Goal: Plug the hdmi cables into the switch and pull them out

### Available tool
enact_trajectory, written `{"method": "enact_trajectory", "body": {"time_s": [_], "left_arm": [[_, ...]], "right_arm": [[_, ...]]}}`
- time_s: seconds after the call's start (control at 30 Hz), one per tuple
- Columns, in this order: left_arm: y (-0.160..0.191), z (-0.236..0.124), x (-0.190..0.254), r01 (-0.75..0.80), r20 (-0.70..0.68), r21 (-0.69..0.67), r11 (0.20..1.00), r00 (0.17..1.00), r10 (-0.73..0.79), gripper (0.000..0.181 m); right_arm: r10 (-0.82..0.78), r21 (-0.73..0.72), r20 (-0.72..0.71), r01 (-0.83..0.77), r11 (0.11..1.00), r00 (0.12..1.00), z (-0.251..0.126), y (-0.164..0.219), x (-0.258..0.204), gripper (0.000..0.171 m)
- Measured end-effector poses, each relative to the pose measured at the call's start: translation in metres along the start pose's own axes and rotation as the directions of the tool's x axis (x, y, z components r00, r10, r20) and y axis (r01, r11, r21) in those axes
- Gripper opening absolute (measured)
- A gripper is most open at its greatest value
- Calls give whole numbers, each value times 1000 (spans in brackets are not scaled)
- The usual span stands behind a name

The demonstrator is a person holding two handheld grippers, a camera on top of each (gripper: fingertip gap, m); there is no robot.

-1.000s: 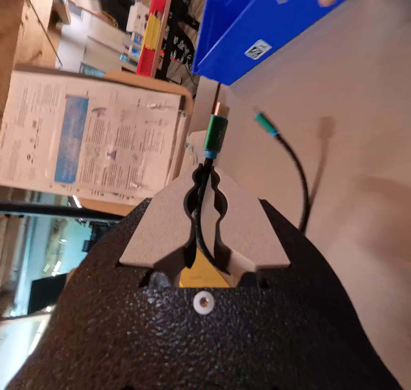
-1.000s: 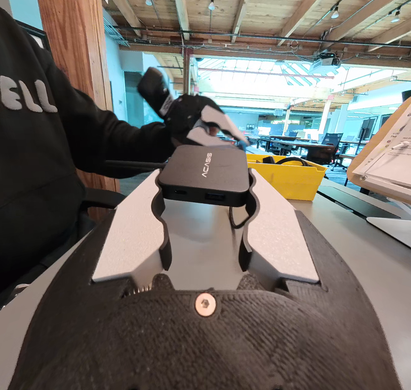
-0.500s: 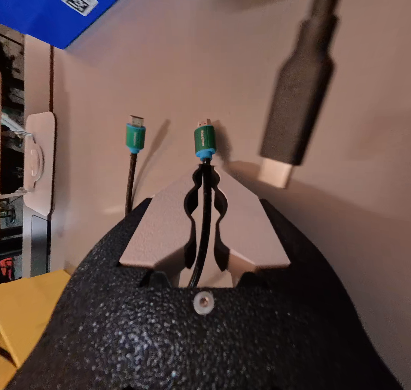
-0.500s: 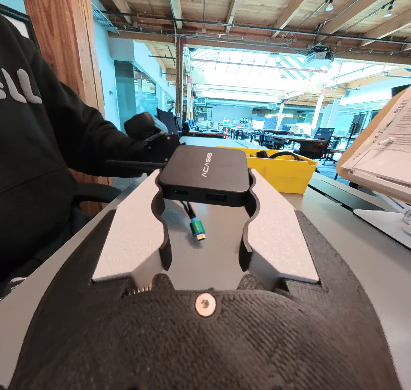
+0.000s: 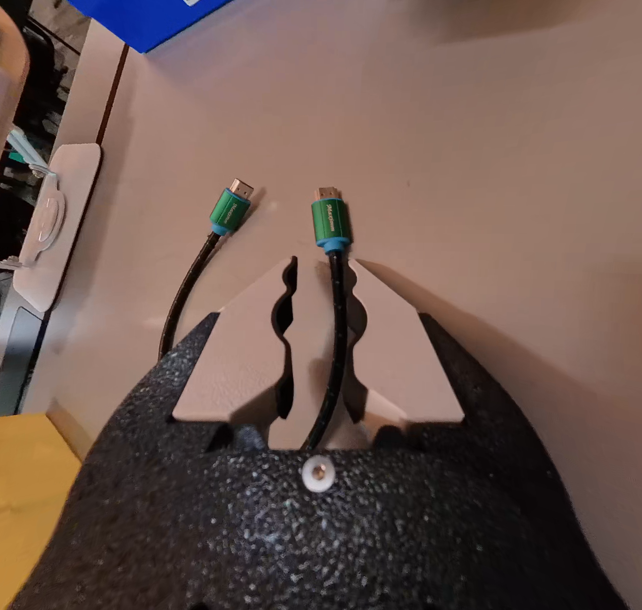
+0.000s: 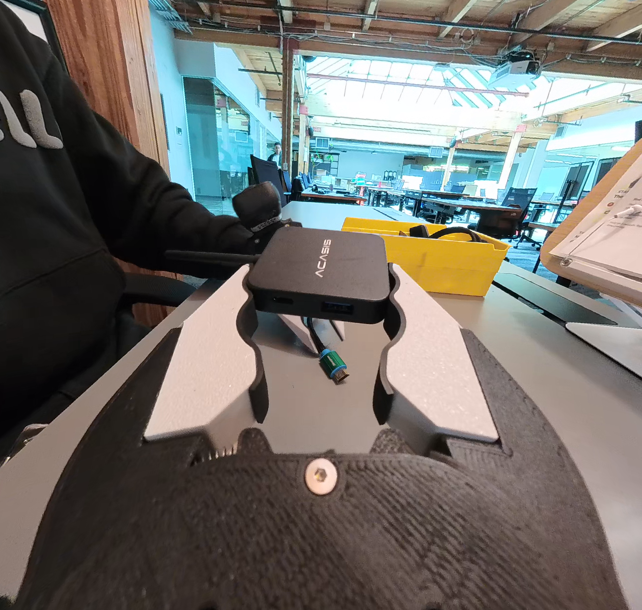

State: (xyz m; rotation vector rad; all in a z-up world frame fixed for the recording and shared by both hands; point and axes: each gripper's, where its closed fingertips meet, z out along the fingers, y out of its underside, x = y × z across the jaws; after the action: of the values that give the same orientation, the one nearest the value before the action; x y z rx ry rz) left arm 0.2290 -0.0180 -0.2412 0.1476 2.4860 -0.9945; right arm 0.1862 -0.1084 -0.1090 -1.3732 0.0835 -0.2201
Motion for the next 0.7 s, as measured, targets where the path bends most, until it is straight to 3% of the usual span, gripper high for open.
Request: {"method": "enact_trajectory", "body": {"time_s": [0.13, 0.4, 0.7], "left_arm": [[-14, -1, 4, 66, -47, 40, 997, 997, -65, 27], [-5, 4, 3, 40, -27, -42, 998, 999, -41, 33], [-3, 9, 2, 36, 70, -14, 999, 997, -35, 9]], "right_arm": [[1, -26, 0, -1, 1000, 1000, 2, 5, 0, 73], [3, -25, -4, -3, 1000, 1000, 1, 5, 1, 73], [12, -43, 3, -12, 999, 1000, 4, 10, 0, 73]]}}
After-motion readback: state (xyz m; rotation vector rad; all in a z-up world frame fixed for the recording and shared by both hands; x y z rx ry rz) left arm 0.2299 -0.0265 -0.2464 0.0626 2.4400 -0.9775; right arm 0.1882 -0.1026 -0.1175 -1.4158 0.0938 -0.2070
